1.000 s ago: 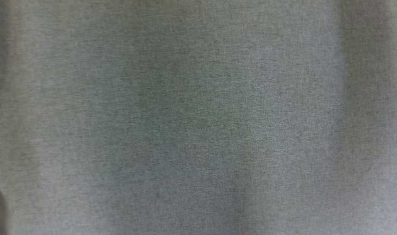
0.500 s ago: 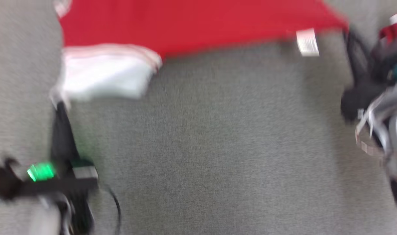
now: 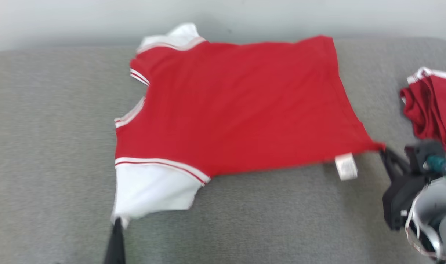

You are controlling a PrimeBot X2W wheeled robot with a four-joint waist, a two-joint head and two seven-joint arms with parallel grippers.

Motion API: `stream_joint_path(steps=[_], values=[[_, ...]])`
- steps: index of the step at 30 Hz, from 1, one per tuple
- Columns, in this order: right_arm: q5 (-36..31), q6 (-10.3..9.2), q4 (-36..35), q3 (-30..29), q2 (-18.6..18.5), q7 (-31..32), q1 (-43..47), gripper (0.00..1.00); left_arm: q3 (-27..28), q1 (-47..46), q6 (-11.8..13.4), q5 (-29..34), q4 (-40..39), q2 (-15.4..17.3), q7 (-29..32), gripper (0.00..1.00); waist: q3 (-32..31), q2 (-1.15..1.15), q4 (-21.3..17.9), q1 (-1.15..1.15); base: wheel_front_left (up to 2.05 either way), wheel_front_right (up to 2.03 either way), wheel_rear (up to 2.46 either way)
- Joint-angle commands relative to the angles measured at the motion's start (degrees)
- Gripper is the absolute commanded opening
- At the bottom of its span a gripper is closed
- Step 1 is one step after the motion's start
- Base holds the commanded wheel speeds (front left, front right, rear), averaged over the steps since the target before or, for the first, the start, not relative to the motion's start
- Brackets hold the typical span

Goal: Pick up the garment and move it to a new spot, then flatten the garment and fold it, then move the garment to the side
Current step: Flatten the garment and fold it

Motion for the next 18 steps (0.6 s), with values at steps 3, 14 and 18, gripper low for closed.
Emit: stream_joint_path(steps=[3, 14, 18], values=[[0.8, -0.15, -1.9, -0.7, 1.0, 3.3, 3.5, 0.00, -1.6, 4.1, 1.3, -0.9, -1.2, 0.4, 3.0, 0.00, -3.7, 0.02, 3.9, 0.03, 0.00, 0.00, 0.00], [2.4, -0.15, -8.6, -5.2, 3.5, 14.6, 13.4, 0.00, -4.2, 12.0, 7.6, -5.4, -4.1, 3.6, 14.7, 0.00, -3.9, 0.02, 6.1, 0.03, 0.00, 0.00, 0.00], [3.2, -0.15, -12.1, -7.4, 4.6, 17.9, 17.2, 0.00, -2.6, 13.8, 7.5, -8.8, -7.1, 4.0, 16.5, 0.00, -4.1, 0.02, 6.1, 0.03, 0.00, 0.00, 0.00]])
